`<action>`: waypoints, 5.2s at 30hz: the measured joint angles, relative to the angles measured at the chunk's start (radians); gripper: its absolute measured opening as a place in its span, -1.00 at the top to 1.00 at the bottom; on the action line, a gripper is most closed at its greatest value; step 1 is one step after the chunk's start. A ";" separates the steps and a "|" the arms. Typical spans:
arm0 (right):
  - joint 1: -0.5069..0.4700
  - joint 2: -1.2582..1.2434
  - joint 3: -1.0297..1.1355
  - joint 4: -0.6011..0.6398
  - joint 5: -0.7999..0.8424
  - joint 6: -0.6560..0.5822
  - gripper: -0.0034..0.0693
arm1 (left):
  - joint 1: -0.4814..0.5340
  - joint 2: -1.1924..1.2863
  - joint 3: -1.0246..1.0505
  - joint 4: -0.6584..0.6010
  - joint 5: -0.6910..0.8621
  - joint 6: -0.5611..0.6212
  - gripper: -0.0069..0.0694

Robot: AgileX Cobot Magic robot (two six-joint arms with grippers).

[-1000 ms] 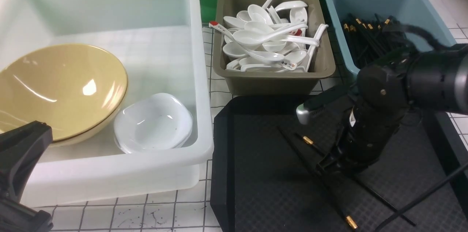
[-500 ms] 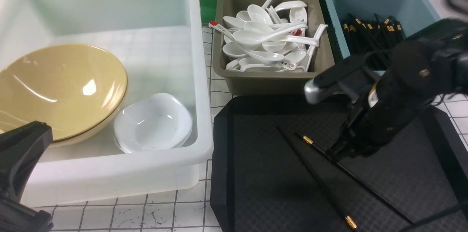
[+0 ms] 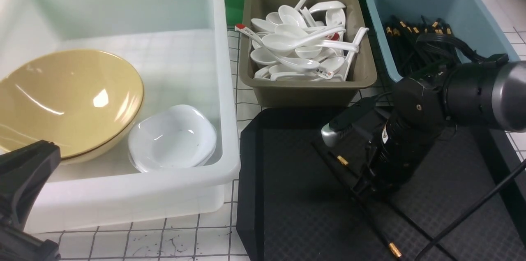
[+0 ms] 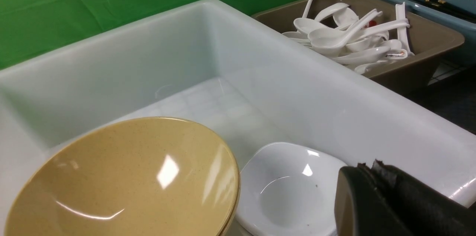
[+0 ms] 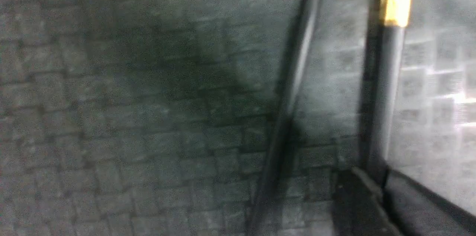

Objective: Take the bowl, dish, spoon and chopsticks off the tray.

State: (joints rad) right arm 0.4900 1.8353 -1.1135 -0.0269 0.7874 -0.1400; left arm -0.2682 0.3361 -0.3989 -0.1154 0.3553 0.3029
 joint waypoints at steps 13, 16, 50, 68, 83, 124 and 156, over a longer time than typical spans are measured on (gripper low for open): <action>-0.005 -0.356 -0.091 -0.073 -0.054 -0.044 0.70 | 0.000 0.000 0.000 0.000 -0.003 0.000 0.85; -0.074 -0.408 -0.134 -0.188 -0.361 0.009 0.70 | 0.000 0.000 0.012 0.000 -0.032 0.000 0.85; 0.154 -0.113 0.051 -0.100 0.083 0.193 0.15 | 0.000 0.000 0.093 0.000 -0.136 0.001 0.85; 0.160 -0.088 0.141 0.016 -0.039 0.083 0.67 | 0.000 0.000 0.093 0.000 -0.136 0.001 0.85; -0.143 -0.496 0.039 -0.162 -0.617 0.101 0.67 | 0.000 0.000 0.093 0.000 -0.143 0.001 0.85; -0.204 -1.075 0.544 -0.169 -0.722 0.214 0.81 | 0.000 0.000 0.093 0.000 -0.085 0.001 0.85; -0.501 -1.846 1.117 -0.020 -0.563 0.134 0.79 | 0.000 0.000 0.093 -0.003 -0.082 0.001 0.85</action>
State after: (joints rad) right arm -0.0108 -0.0105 0.0030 -0.0471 0.2247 -0.0055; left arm -0.2682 0.3361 -0.3054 -0.1189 0.2738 0.3036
